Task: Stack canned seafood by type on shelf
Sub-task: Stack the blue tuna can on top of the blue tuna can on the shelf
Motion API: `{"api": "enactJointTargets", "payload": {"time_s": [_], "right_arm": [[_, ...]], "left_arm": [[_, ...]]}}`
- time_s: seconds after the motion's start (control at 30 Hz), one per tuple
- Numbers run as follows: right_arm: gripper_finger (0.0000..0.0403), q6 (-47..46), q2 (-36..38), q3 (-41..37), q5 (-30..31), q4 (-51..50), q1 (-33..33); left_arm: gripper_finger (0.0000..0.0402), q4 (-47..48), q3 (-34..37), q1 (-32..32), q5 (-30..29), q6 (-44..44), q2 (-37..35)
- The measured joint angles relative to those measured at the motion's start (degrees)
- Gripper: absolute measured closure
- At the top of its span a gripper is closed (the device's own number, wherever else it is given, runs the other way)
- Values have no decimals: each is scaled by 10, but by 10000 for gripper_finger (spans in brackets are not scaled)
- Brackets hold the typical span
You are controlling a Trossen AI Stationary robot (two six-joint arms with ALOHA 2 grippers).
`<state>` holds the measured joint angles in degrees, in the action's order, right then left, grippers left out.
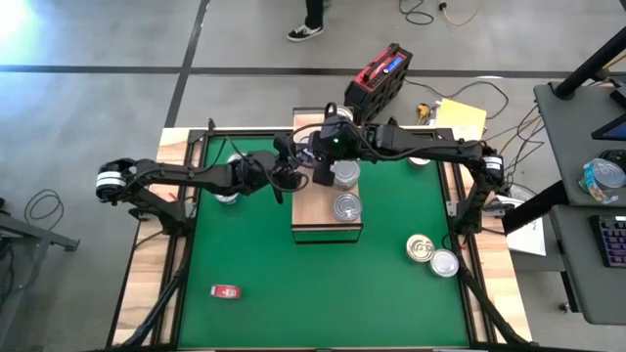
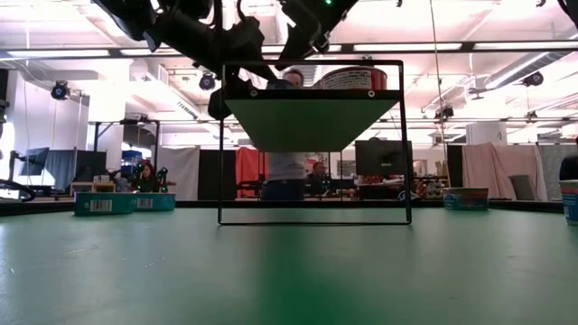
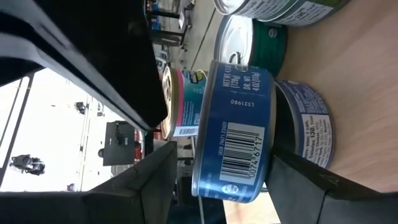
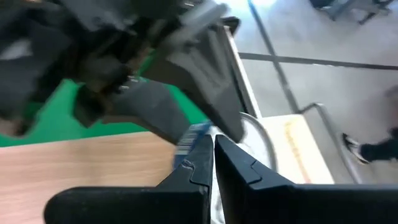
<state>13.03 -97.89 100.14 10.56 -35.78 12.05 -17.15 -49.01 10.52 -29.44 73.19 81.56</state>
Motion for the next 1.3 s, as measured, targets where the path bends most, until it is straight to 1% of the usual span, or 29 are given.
{"api": "enactJointTargets", "payload": {"time_s": [0.07, 0.13, 0.53, 1.3], "right_arm": [[394, -1, -2, 0, -24, 2, 0], [394, -5, -5, 0, -34, 7, 0], [394, -6, -7, -45, -35, 68, 0], [394, -11, -8, -47, -30, 70, 0]], "left_arm": [[191, 0, 0, 0, 0, -4, 0], [191, 0, 0, 0, 0, -5, 0], [191, 0, 0, 0, 0, -7, 0], [191, 1, 0, 1, 0, -3, 0]]}}
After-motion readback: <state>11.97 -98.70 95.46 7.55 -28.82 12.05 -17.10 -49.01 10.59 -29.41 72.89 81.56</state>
